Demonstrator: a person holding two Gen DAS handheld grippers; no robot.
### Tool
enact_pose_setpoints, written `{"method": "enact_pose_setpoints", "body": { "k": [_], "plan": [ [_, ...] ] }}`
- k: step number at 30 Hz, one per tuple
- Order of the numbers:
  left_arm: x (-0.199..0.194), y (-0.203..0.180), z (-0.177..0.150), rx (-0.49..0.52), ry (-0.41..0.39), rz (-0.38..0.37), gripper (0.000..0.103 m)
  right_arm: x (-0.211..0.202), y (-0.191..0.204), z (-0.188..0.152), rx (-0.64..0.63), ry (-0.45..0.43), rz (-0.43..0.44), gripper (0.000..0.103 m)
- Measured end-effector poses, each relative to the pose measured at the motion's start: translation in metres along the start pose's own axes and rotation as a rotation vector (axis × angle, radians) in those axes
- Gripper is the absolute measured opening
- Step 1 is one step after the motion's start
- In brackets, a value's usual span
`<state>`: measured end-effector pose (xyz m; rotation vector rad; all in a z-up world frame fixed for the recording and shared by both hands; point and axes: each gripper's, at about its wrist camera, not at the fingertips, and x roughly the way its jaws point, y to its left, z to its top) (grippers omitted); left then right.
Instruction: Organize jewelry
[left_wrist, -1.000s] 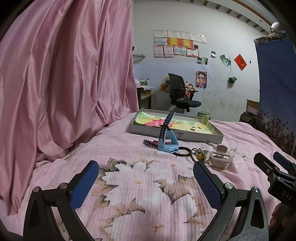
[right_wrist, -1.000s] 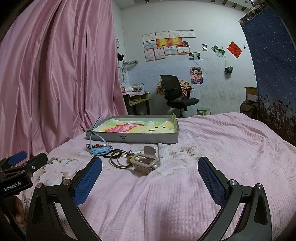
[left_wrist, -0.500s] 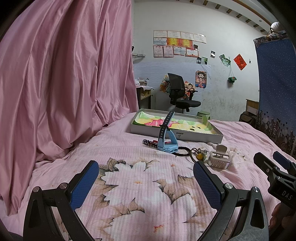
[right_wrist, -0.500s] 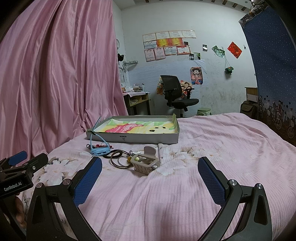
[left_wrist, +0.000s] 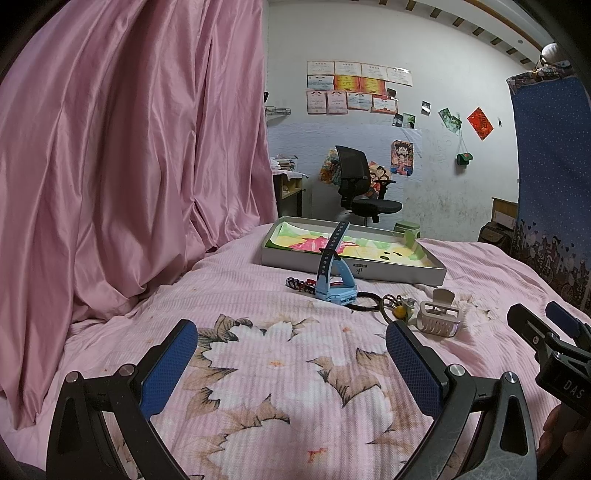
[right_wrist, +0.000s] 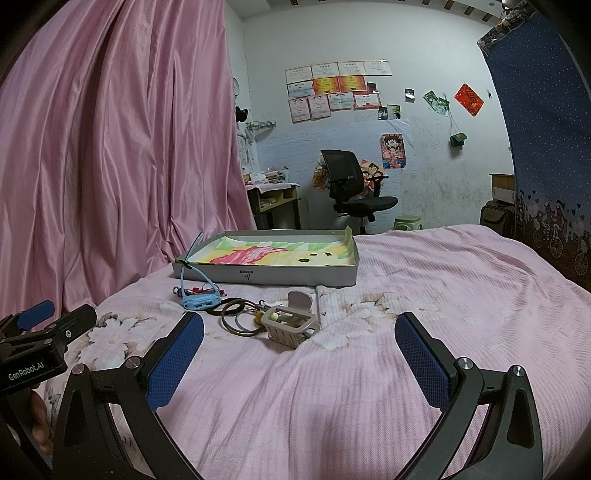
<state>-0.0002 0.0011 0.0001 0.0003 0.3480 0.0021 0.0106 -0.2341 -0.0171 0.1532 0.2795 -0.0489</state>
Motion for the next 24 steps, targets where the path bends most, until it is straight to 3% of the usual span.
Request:
{"method": "enact_pose_setpoints", "body": {
  "k": [24],
  "plan": [
    [0.0027,0.0048,-0.0023,-0.002,0.004,-0.004,0.103,-0.0004,0.0002,0.0005,0.003,-0.003,-0.001,0.102]
  ]
}}
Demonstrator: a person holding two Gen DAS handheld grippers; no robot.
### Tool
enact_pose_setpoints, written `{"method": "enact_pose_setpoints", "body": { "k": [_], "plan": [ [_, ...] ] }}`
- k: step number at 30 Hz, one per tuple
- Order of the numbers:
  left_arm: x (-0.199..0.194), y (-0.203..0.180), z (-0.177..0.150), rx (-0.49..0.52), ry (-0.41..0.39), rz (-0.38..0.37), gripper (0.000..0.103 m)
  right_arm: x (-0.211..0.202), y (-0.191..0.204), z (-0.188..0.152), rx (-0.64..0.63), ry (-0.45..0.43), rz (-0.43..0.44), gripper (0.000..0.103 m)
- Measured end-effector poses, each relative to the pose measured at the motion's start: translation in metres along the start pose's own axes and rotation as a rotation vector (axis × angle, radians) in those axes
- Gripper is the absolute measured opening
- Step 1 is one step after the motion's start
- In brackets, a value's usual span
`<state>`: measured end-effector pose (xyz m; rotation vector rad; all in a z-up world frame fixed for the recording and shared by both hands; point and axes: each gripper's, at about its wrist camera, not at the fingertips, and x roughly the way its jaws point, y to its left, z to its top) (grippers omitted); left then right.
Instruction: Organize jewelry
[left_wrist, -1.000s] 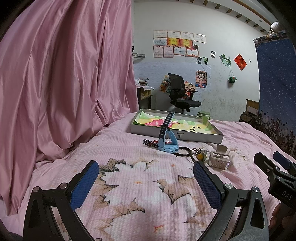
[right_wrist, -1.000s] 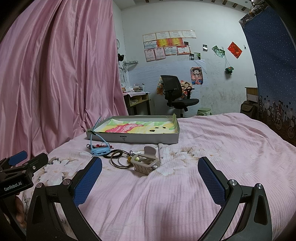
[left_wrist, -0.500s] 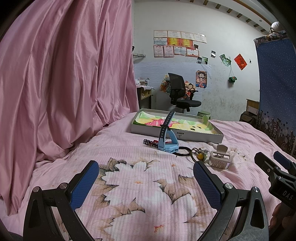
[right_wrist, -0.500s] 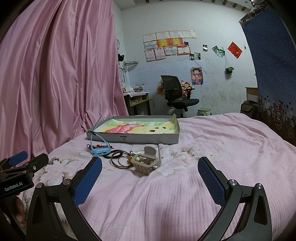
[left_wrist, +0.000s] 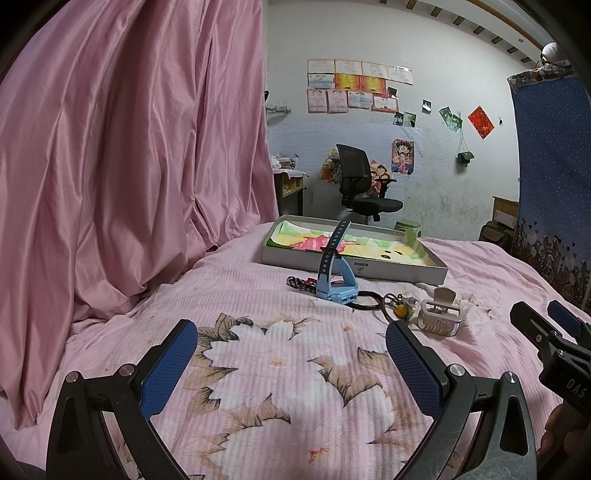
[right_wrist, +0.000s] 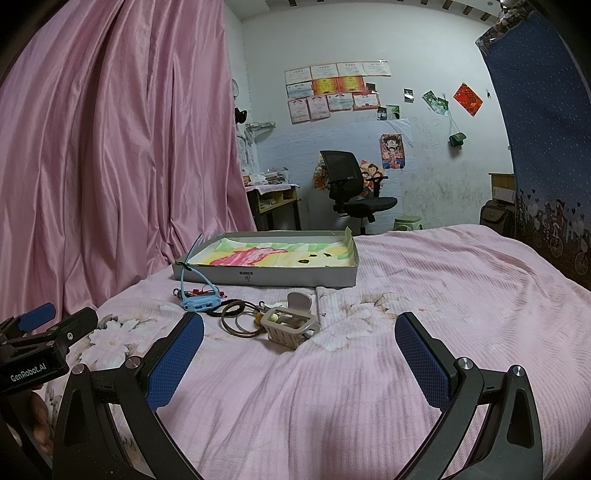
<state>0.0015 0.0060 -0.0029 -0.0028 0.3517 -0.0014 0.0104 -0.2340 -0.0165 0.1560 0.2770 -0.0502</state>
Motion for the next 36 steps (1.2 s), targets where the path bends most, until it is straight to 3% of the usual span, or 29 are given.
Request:
{"method": "enact_pose_setpoints", "body": {
  "k": [6,12,21,31,33,36],
  "plan": [
    [0.002,0.007,0.002,-0.032,0.024,-0.023,0.103,0.001,-0.001,0.002,-0.004,0.021,-0.004,0.102],
    [0.025,0.010,0.016,-0.082,0.121,-0.068,0.103,0.024,-0.007,0.024,-0.034,0.093,-0.006,0.102],
    [0.085,0.007,0.047,-0.065,0.248,-0.154,0.103,0.075,-0.010,0.041,-0.085,0.211,0.086,0.102],
    [0.157,-0.003,0.049,0.006,0.379,-0.246,0.103,0.137,-0.013,0.028,-0.050,0.387,0.182,0.101],
    [0.171,-0.003,0.047,0.000,0.410,-0.267,0.103,0.146,-0.011,0.024,-0.047,0.408,0.203,0.099],
    [0.187,-0.001,0.045,-0.023,0.445,-0.296,0.102,0.158,-0.009,0.019,-0.043,0.446,0.217,0.084]
  ]
}}
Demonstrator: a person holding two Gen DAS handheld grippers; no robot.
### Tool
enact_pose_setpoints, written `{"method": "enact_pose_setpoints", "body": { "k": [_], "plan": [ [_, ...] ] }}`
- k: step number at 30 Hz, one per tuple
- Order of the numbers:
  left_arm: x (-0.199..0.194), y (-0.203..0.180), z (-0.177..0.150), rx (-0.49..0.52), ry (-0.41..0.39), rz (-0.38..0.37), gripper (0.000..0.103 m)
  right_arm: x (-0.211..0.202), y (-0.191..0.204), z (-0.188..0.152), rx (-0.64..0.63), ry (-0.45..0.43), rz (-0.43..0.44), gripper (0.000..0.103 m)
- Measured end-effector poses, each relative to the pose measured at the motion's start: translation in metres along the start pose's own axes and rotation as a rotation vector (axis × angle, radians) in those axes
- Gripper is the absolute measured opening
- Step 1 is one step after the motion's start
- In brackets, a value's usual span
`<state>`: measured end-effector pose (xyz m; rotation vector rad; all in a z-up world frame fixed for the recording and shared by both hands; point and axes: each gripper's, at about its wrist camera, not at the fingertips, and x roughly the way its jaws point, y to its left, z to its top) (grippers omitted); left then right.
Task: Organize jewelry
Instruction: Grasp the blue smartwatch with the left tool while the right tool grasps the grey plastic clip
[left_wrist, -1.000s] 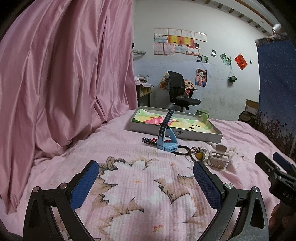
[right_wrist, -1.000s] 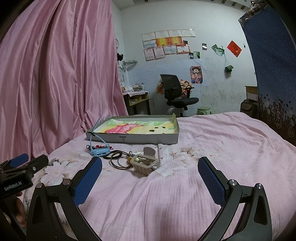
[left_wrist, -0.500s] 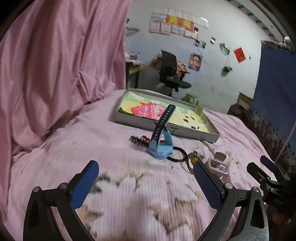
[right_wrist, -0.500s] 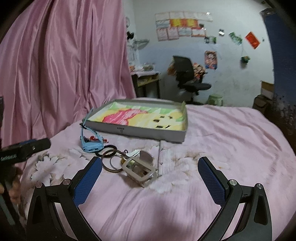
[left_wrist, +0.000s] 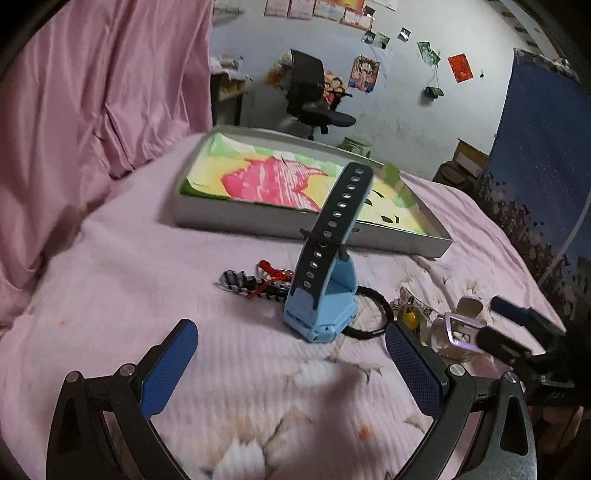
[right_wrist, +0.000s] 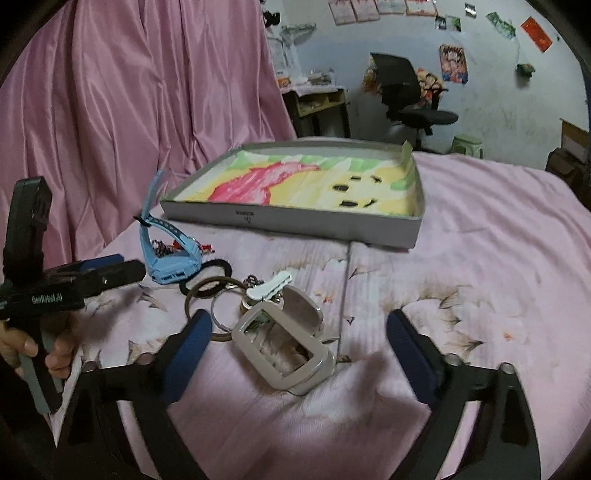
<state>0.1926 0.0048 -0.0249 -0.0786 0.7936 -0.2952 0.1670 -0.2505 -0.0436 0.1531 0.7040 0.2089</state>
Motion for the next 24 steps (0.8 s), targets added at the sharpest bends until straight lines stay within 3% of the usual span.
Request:
{"method": "enact_pose_setpoints", "body": {
  "k": [2,8,21,24],
  "plan": [
    [0.008,0.003,0.003,-0.013,0.011,-0.014,0.099,0.011,0.001,0.000,0.000,0.030,0.008,0.076],
    [0.024,-0.003,0.005,0.011,0.045,-0.072,0.088,0.019,0.004,-0.004,-0.009,0.065,0.040,0.067],
    [0.024,-0.015,0.001,0.042,0.049,-0.168,0.058,0.020,0.008,-0.008,-0.032,0.072,0.085,0.060],
    [0.030,-0.014,0.002,0.043,0.070,-0.164,0.058,0.023,0.007,-0.008,-0.030,0.082,0.081,0.060]
  ]
}}
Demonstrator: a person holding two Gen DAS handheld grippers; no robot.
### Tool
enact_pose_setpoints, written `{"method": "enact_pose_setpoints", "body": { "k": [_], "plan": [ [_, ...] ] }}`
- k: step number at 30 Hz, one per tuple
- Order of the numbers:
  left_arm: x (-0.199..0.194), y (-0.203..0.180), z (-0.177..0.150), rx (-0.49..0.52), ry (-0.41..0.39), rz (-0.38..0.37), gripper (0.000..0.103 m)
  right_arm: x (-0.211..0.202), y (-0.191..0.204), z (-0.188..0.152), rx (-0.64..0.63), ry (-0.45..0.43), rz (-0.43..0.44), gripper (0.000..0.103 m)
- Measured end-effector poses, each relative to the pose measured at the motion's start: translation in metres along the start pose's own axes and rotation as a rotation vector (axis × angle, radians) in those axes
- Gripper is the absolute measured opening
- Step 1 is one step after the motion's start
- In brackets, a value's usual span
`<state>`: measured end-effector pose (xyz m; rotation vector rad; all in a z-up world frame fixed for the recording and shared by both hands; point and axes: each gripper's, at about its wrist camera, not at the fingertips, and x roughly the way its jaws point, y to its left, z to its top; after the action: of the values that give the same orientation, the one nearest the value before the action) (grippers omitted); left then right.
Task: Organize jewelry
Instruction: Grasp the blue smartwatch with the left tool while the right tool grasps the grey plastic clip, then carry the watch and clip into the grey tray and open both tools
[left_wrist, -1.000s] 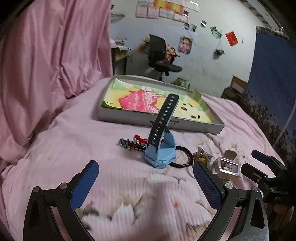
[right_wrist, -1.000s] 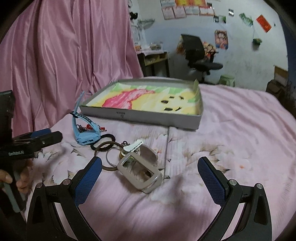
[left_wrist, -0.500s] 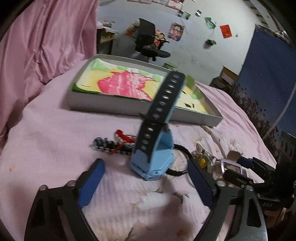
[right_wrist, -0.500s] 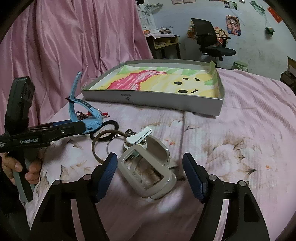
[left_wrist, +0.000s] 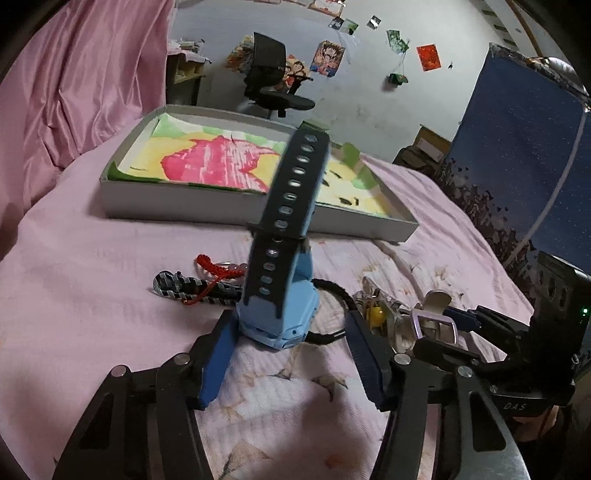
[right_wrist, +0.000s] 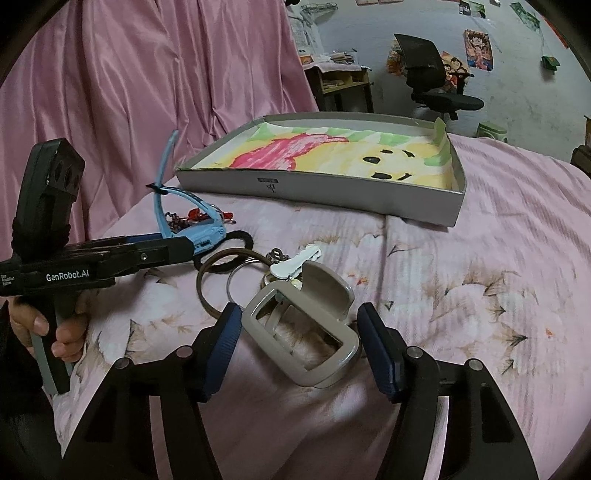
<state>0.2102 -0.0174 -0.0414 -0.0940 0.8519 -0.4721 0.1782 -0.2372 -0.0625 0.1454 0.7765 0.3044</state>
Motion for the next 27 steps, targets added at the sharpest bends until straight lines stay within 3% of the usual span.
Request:
{"method": "enact_pose_setpoints", "body": {
  "k": [7,11,14,27],
  "plan": [
    [0.012,0.001,0.007,-0.007,0.028,0.001,0.057,0.005,0.000,0.002,0.004,0.004,-0.012,0.060],
    [0.012,0.002,0.005,-0.011,0.030,0.027,0.042,0.005,0.001,0.001,-0.005,-0.002,-0.022,0.059],
    [0.011,0.000,0.003,0.000,0.022,0.035,0.042,0.002,0.002,0.000,-0.006,-0.012,-0.018,0.055],
    [-0.001,-0.022,-0.012,0.085,0.013,0.041,0.040,-0.014,0.002,-0.007,0.001,-0.065,-0.013,0.055]
  ]
}}
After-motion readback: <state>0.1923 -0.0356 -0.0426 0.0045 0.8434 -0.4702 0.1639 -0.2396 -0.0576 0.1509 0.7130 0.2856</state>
